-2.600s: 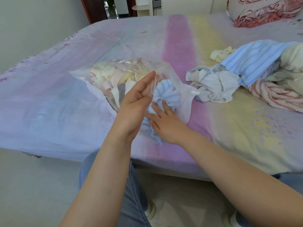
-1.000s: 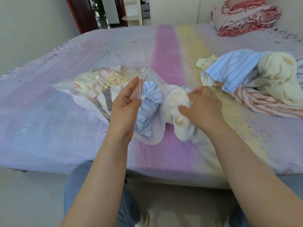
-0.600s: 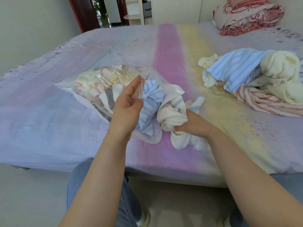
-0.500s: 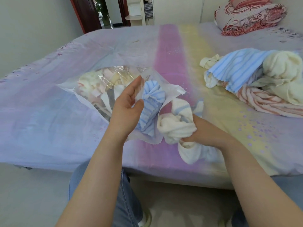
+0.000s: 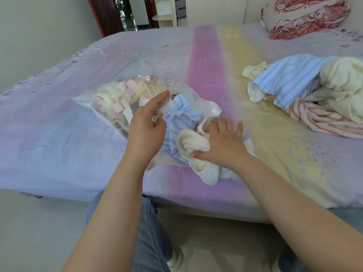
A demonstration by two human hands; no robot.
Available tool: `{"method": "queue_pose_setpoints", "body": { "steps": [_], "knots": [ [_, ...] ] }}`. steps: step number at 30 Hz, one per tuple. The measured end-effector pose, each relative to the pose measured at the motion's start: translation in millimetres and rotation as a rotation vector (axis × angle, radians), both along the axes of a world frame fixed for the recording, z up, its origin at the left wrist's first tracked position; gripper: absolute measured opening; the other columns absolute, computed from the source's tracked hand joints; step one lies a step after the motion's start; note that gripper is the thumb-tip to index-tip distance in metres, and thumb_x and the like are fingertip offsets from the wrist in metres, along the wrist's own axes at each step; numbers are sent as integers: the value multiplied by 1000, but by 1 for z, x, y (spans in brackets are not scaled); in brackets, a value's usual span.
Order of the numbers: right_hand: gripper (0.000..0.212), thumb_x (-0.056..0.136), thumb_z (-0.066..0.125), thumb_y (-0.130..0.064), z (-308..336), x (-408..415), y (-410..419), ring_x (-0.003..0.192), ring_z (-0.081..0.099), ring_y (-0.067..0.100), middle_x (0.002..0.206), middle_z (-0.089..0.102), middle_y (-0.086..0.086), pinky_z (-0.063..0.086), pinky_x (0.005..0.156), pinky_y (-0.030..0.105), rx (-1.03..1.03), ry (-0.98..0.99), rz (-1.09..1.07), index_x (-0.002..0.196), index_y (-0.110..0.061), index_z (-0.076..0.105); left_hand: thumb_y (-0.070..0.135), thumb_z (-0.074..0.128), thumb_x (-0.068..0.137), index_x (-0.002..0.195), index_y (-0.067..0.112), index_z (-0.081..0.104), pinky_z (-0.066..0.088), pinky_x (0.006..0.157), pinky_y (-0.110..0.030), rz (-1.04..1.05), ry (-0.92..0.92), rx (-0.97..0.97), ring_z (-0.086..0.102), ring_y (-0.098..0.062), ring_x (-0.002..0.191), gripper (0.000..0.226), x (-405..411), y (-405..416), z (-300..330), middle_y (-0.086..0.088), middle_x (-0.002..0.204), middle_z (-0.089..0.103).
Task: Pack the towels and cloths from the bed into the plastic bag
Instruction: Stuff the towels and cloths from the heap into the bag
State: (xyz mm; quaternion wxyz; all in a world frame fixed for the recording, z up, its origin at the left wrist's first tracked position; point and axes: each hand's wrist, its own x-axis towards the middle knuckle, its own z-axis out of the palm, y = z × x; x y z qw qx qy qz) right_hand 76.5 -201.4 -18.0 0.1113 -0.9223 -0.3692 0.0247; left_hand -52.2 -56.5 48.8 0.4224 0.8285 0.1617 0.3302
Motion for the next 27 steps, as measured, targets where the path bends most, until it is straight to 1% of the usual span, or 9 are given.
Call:
{"method": "queue_pose_setpoints", "body": {
  "steps": [2, 4, 7, 10, 12, 15, 20, 24, 27],
  "knots": [
    [91, 65, 63, -76, 13, 16, -9, 148, -7, 30, 157, 10, -3, 0, 114, 61, -5, 221, 132, 139, -34, 31, -11, 42, 86, 136, 29, 50, 39, 112, -30, -5, -28, -38, 45, 4, 130, 65, 0, 3, -1, 15, 137, 54],
    [85, 73, 66, -65, 27, 30, -22, 147, -10, 23, 157, 6, -10, 1, 116, 55, -87, 422, 274, 143, -43, 23, -11, 42, 86, 136, 29, 50, 39, 112, -29, -4, -32, -60, 44, 4, 131, 65, 0, 3, -2, 14, 139, 53],
    [82, 77, 73, -49, 16, 32, -33, 140, 24, 17, 142, 33, -10, 23, 117, 41, -51, 487, 398, 142, -34, 27, -9, 42, 88, 138, 29, 48, 38, 111, -24, -10, -26, -50, 43, 4, 132, 63, -1, 2, -1, 15, 140, 52],
    [81, 65, 74, -44, -7, 14, -37, 108, 58, 20, 121, 57, -8, 50, 90, 42, 101, 426, 223, 134, -40, 32, -5, 40, 87, 138, 30, 49, 39, 104, -17, 11, -16, 17, 44, 1, 129, 62, 0, 4, 3, 27, 129, 53],
    [81, 65, 73, -42, -8, -6, -43, 98, 61, 18, 115, 58, -12, 51, 81, 40, 225, 411, 112, 131, -45, 26, -6, 38, 83, 136, 29, 51, 40, 100, -15, 25, -20, 16, 46, 1, 127, 65, 0, 5, 6, 29, 126, 54],
    [76, 70, 73, -44, 22, -35, -51, 86, 59, 23, 101, 57, -8, 48, 73, 37, 343, 390, 11, 125, -42, 21, -12, 36, 83, 136, 22, 52, 37, 103, -10, 5, -16, -10, 45, 5, 129, 65, -3, 9, 14, 14, 134, 57],
    [51, 73, 58, -58, 70, -55, 3, 96, 58, 25, 114, 51, -4, 49, 76, 39, 156, 62, 246, 118, -38, 45, -16, 32, 84, 140, 15, 48, 33, 111, -17, -126, 51, 8, 45, 5, 130, 66, -9, 9, 26, 12, 136, 53],
    [46, 77, 57, -51, 68, -35, 73, 95, 60, 24, 110, 59, -1, 50, 82, 42, 435, 373, 116, 117, -29, 49, -18, 32, 81, 138, 16, 50, 39, 108, -23, -159, 31, -35, 47, 6, 128, 68, -22, 13, 40, 7, 137, 56],
    [54, 80, 62, -48, 40, -45, 104, 104, 57, 25, 118, 58, 1, 49, 88, 44, 689, 477, -64, 121, -18, 46, -19, 32, 81, 135, 17, 54, 46, 86, -13, -157, 0, -76, 52, 2, 126, 69, -30, 17, 52, 7, 132, 61]
  ]
}}
